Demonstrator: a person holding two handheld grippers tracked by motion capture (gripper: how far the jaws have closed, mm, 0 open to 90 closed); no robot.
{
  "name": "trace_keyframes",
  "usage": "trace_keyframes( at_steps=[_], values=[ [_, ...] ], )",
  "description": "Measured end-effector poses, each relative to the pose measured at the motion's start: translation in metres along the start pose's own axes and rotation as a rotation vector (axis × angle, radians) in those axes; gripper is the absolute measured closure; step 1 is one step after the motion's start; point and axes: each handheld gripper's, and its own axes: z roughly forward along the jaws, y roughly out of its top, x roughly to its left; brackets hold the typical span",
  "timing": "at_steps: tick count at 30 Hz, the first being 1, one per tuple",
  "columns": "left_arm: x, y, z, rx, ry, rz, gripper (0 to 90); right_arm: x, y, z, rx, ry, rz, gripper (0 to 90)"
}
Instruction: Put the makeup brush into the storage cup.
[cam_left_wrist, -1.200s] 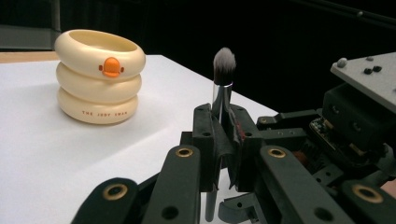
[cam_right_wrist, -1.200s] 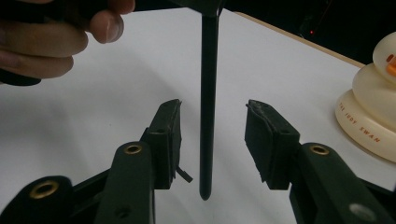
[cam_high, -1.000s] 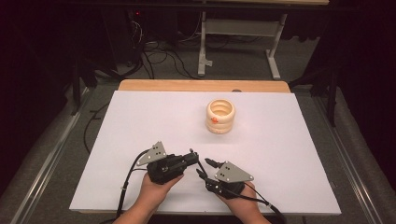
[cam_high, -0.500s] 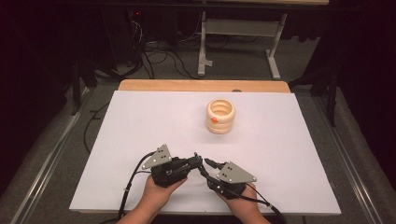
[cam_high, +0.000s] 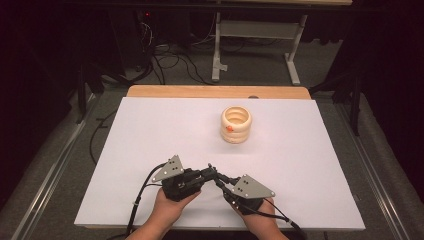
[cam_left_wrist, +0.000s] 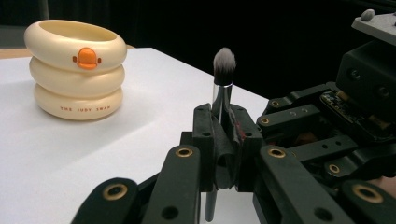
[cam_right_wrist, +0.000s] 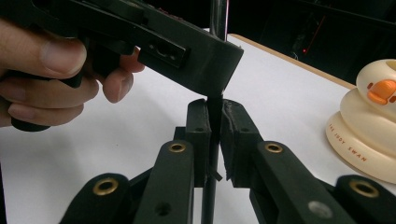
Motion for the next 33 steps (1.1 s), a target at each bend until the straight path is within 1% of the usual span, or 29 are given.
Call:
trace_keyframes(
  at_steps=[5,12,14,18,22,24,26,29,33],
  values=[
    [0.0000,-0.0001,-0.0001,0.001,0.000,0.001,82.8,0.0003,0.0000,0.0000,0.001,0.000,0.005,85.0],
    [-0.0001,-0.0005,0.0006,0.001,0.003,0.003,82.5,-0.0007,0.0001,-0.0001,0.009,0.004,0.000,85.8],
    [-0.0001,-0.0005,0.0006,0.004,0.005,0.004,82.3,-0.0004,-0.0001,0.0001,0.010,0.004,0.007,86.0],
    [0.0002,-0.0001,0.0005,0.003,0.005,0.002,77.6,0.0000,0.0001,0.0007,0.005,0.010,-0.006,86.0],
    [0.0004,0.0003,0.0002,-0.003,0.009,-0.001,72.0,-0.0002,0.0002,0.0008,0.006,0.009,-0.005,86.0],
    [0.0007,0.0006,-0.0001,-0.005,0.009,-0.002,69.2,-0.0005,0.0001,0.0002,0.010,0.006,0.006,86.0],
    [0.0009,0.0008,-0.0004,-0.006,0.013,0.001,66.8,-0.0022,0.0003,-0.0003,0.010,0.001,0.000,86.1],
    [0.0011,0.0011,-0.0010,-0.008,0.019,0.004,65.0,-0.0039,0.0005,-0.0013,0.009,-0.005,0.014,86.0],
    [0.0016,0.0016,-0.0019,-0.008,0.024,0.006,63.8,-0.0078,0.0004,-0.0027,0.007,-0.014,0.008,86.0]
  ],
)
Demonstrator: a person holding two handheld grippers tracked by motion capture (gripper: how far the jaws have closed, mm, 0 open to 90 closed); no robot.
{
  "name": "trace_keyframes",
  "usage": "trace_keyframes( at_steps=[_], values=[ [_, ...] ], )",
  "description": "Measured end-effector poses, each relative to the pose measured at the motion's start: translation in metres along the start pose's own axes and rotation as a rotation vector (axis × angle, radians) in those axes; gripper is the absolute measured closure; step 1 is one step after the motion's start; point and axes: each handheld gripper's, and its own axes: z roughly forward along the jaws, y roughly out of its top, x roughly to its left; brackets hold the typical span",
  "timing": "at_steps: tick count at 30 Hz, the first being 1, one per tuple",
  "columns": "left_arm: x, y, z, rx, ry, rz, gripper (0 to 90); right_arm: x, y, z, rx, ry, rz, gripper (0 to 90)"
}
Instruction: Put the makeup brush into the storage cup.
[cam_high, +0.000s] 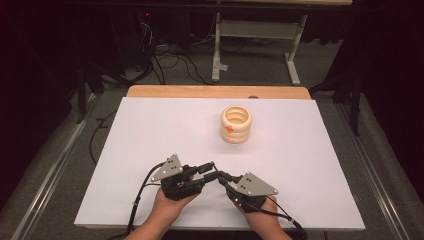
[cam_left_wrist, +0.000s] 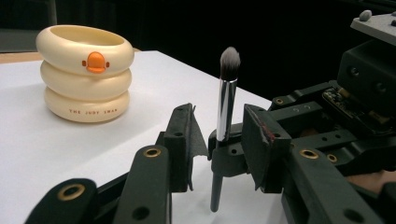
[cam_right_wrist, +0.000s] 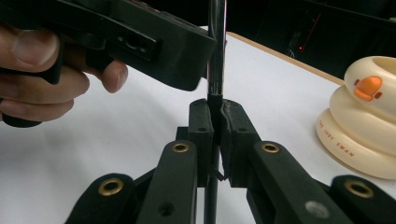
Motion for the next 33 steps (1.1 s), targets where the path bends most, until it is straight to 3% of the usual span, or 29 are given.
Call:
trace_keyframes(
  at_steps=[9,27,33],
  values=[
    [0.002,0.001,-0.002,-0.006,0.022,0.007,59.6,-0.010,-0.001,-0.004,-0.011,-0.030,0.015,86.0],
    [0.010,0.001,-0.005,0.019,0.125,0.046,41.8,-0.037,-0.002,-0.019,-0.031,-0.116,0.066,86.0],
    [0.013,0.001,-0.005,0.039,0.181,0.060,32.7,-0.046,-0.003,-0.025,-0.039,-0.146,0.080,86.0]
  ],
)
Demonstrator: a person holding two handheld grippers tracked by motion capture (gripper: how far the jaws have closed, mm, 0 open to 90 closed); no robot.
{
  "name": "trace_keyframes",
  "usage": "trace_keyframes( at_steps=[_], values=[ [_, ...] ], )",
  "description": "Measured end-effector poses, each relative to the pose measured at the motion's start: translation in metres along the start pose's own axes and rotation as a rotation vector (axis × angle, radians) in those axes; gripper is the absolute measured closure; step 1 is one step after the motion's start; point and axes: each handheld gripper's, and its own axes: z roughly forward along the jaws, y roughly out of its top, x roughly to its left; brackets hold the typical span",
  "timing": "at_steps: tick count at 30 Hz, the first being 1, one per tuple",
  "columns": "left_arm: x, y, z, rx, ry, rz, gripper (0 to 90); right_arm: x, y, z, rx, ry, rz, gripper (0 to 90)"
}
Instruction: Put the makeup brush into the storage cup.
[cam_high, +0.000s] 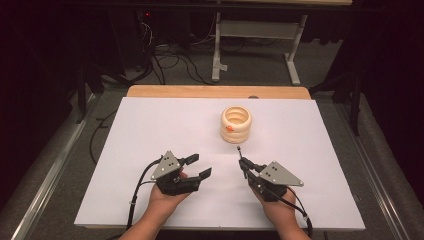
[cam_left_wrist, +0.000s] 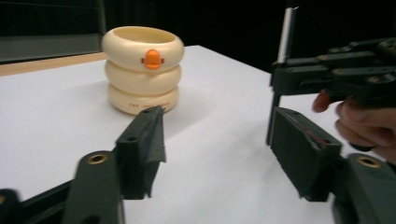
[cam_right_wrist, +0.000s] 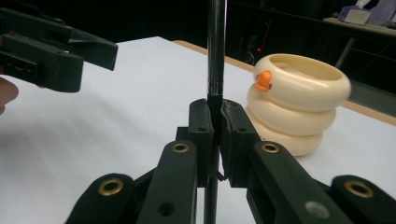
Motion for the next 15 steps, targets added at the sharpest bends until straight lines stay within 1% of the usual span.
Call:
trace_keyframes(
  at_steps=[1,3,4,5,6,7,8,9,10,11,12,15],
  values=[
    [0.001,0.000,0.000,0.004,0.004,-0.001,32.1,-0.002,0.000,-0.001,-0.001,-0.001,-0.003,86.0],
    [0.002,0.000,0.001,0.011,0.024,-0.001,27.7,-0.005,0.000,-0.002,-0.003,-0.012,0.007,86.0],
    [0.002,0.000,0.001,0.013,0.027,-0.002,24.9,-0.007,0.000,-0.003,-0.006,-0.017,0.001,86.0],
    [0.002,0.000,0.000,0.008,0.026,-0.007,22.1,-0.008,0.000,-0.004,-0.008,-0.017,0.007,86.0],
    [0.003,0.000,0.000,0.004,0.027,-0.006,20.4,-0.010,0.000,-0.005,-0.005,-0.027,0.004,86.0],
    [0.003,0.000,-0.001,0.001,0.030,-0.003,18.7,-0.011,0.000,-0.005,-0.012,-0.025,0.010,86.0],
    [0.003,0.001,-0.001,0.001,0.032,0.001,16.6,-0.012,0.000,-0.006,-0.007,-0.030,0.014,86.0],
    [0.003,0.001,-0.002,0.000,0.031,0.001,16.0,-0.013,0.001,-0.007,-0.012,-0.034,0.019,86.0],
    [0.003,0.001,-0.002,0.000,0.033,-0.001,15.0,-0.014,0.001,-0.008,-0.011,-0.038,0.014,86.0],
    [0.003,0.001,-0.002,0.004,0.036,-0.005,12.0,-0.015,0.001,-0.008,-0.017,-0.035,0.023,86.0],
    [0.004,0.001,-0.002,0.008,0.042,-0.007,9.7,-0.016,0.001,-0.009,-0.016,-0.041,0.023,86.0],
    [0.005,0.001,-0.002,0.021,0.058,-0.003,5.5,-0.017,0.001,-0.010,-0.015,-0.044,0.022,86.0]
  ],
)
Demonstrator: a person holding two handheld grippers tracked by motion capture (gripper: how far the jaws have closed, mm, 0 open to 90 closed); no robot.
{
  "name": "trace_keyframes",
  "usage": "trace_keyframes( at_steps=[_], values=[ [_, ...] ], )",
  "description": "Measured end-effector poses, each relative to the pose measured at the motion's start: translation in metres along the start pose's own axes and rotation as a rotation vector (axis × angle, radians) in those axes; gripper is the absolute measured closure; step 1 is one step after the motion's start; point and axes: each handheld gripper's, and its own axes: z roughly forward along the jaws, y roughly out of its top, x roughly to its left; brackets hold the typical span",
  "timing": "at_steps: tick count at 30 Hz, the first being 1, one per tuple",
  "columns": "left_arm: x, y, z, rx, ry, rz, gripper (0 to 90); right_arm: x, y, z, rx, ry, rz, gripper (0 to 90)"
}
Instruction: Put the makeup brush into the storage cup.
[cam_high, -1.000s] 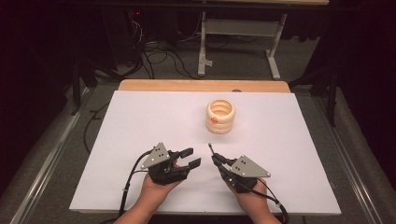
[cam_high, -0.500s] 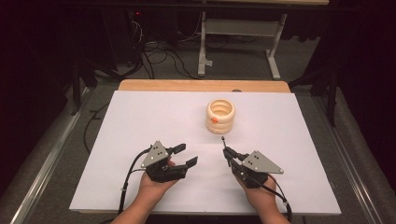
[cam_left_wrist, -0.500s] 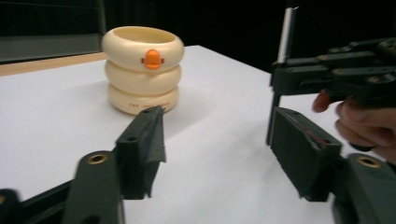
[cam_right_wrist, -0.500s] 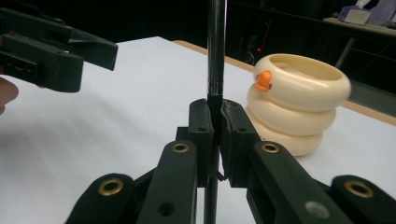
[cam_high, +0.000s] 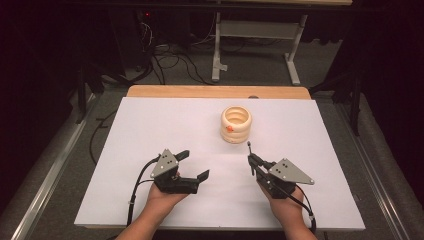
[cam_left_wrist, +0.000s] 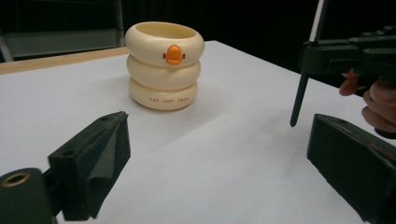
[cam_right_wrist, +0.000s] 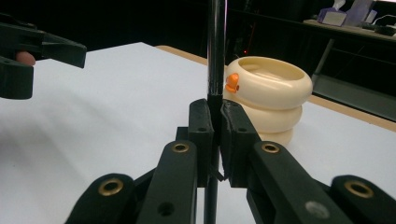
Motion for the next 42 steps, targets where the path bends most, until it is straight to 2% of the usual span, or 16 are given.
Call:
trace_keyframes(
  at_steps=[3,8,12,19,25,27,34,42],
  values=[
    [0.002,0.001,-0.001,0.012,0.014,-0.006,0.4,-0.002,0.001,-0.002,-0.011,-0.005,0.003,86.0],
    [0.006,0.002,-0.013,0.032,0.039,0.036,0.2,-0.006,0.001,-0.005,-0.022,-0.014,0.010,86.0],
    [0.014,-0.001,-0.023,0.046,0.066,0.032,0.2,-0.008,0.003,-0.007,-0.024,-0.024,0.018,86.0],
    [0.021,-0.012,-0.025,0.039,0.082,0.002,0.3,-0.009,0.005,-0.008,-0.028,-0.035,0.016,86.0],
    [0.021,-0.013,-0.027,0.040,0.068,0.026,0.6,-0.014,0.007,-0.010,-0.036,-0.043,0.033,86.0],
    [0.021,-0.013,-0.028,0.033,0.064,0.022,0.7,-0.014,0.009,-0.011,-0.039,-0.046,0.022,86.0],
    [0.022,-0.012,-0.030,0.034,0.043,0.015,0.9,-0.010,0.017,-0.006,-0.022,-0.049,0.036,86.0],
    [0.025,-0.012,-0.031,0.028,0.049,0.006,0.9,-0.017,0.030,-0.003,-0.021,-0.059,0.052,86.0]
  ],
)
